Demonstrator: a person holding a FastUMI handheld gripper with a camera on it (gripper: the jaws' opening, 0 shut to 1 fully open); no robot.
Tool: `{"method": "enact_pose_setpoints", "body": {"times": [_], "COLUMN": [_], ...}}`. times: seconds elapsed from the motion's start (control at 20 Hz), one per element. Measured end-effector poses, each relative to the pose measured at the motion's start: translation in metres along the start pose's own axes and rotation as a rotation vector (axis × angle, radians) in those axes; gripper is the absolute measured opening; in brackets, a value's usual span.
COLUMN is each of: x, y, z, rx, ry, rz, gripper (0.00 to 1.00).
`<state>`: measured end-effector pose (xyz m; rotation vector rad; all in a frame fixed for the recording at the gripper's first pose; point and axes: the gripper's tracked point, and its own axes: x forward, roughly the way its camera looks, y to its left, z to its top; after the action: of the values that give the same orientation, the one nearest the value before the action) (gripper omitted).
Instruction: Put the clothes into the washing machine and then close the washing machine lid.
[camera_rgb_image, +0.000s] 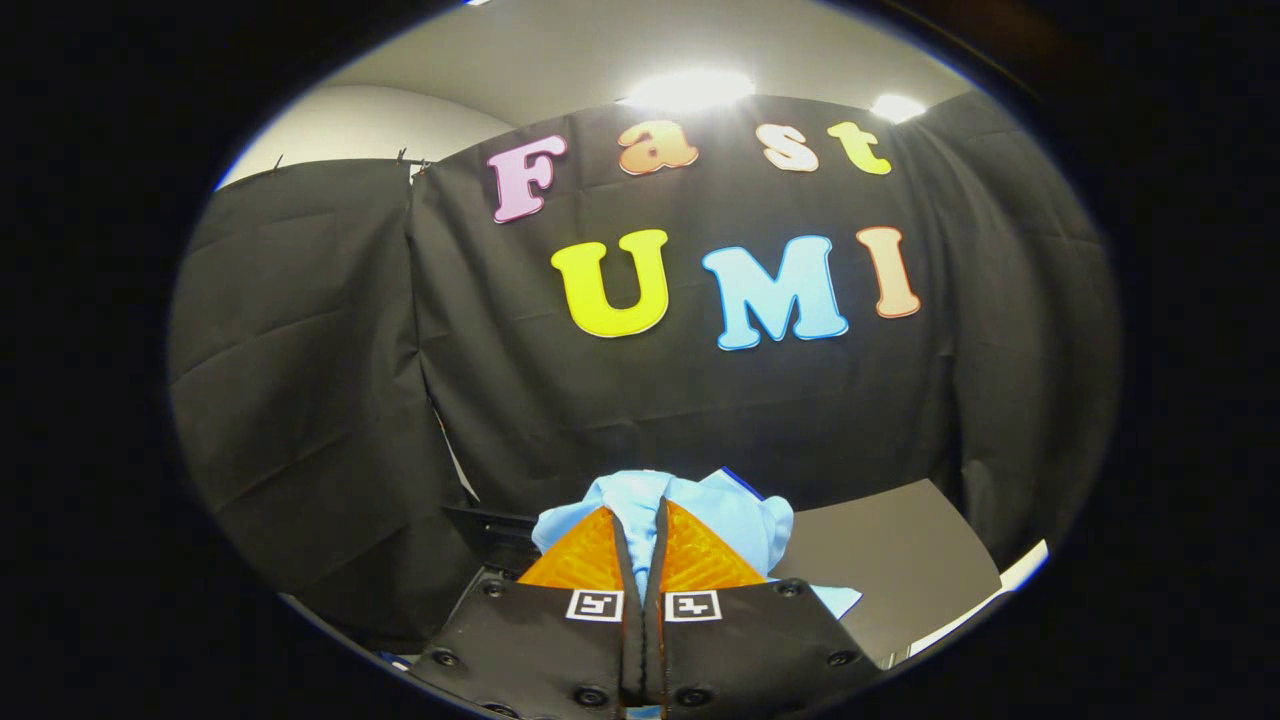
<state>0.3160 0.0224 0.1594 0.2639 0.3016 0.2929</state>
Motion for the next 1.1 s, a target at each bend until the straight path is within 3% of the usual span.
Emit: {"method": "enact_pose_setpoints", "body": {"times": [0.65, 1.1], "x": [0.022, 0.042], "y": [0.140, 0.195], "z": [-0.023, -0.063], "rx": [-0.024, 0.009], "ry": [0.050, 0.123], "rz": [0.165, 0.242], "gripper": [0.01, 0.01]}}
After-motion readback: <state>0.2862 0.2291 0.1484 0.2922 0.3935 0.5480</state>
